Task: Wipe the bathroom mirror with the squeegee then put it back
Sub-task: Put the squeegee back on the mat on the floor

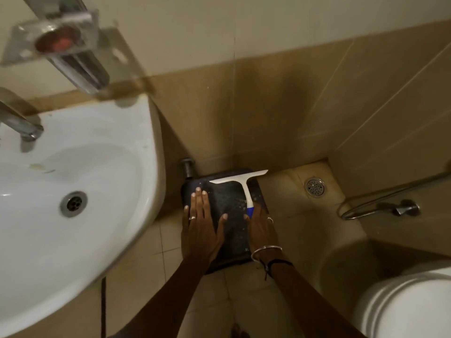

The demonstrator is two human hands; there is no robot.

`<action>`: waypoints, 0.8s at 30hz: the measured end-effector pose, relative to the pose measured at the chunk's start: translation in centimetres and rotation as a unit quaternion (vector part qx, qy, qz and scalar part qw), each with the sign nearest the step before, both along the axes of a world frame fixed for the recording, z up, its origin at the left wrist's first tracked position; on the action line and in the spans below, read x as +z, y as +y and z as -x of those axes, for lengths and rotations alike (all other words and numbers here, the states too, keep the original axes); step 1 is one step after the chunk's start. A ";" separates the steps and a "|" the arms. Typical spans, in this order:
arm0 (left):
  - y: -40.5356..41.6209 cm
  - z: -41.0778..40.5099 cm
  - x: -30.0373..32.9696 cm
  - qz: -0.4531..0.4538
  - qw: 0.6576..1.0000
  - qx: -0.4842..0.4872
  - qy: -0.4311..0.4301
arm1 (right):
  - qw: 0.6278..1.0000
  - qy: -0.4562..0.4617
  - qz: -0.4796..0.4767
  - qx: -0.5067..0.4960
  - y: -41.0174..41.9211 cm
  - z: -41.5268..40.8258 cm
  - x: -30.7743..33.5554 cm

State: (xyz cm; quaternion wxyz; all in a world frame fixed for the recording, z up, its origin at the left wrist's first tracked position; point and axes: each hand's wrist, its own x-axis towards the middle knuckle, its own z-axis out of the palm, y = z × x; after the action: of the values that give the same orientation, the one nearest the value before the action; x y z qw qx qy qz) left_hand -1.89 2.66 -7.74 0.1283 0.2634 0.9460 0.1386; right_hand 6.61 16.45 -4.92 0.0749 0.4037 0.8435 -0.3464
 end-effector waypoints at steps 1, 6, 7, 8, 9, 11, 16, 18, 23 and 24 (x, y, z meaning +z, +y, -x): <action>-0.3 0.0 -1.3 0.001 1.000 0.006 -0.008 | 1.000 -0.005 0.002 0.002 -0.2 0.1 -1.2; -1.8 -0.5 -5.7 0.004 1.000 0.016 -0.020 | 0.999 -0.024 0.032 0.013 -0.6 1.0 -5.4; -2.0 -0.6 -6.3 0.006 1.000 0.016 -0.020 | 0.999 -0.024 0.035 0.017 -0.5 1.2 -6.0; -2.3 -0.7 -6.8 0.007 1.000 0.017 -0.023 | 0.999 -0.022 0.040 0.018 -0.5 1.4 -6.4; -2.5 -0.7 -7.2 0.009 0.999 0.019 -0.028 | 0.999 -0.019 0.039 0.022 -0.5 1.5 -6.8; -2.7 -0.7 -7.8 0.009 0.999 0.024 -0.037 | 0.999 -0.016 0.026 0.037 -0.5 1.8 -7.1; -3.2 -0.4 -8.5 0.005 0.998 0.029 -0.047 | 0.999 -0.016 0.014 0.039 -0.6 3.0 -7.7; -3.6 -0.4 -8.8 0.006 0.998 0.033 -0.049 | 0.999 -0.017 0.021 0.032 -0.7 3.1 -7.9; -4.6 -0.9 -9.1 0.014 0.998 0.040 -0.050 | 0.999 -0.011 0.034 0.023 -0.5 3.1 -8.1; -4.8 -1.0 -9.0 0.017 0.998 0.039 -0.050 | 0.999 -0.015 0.037 0.023 -0.4 3.1 -7.9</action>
State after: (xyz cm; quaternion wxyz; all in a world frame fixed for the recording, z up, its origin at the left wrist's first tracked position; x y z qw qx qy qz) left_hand -0.92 -2.10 -16.72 0.1745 0.2171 0.9500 0.1409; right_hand 3.48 16.03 -12.84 0.1108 0.3859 0.8380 -0.3694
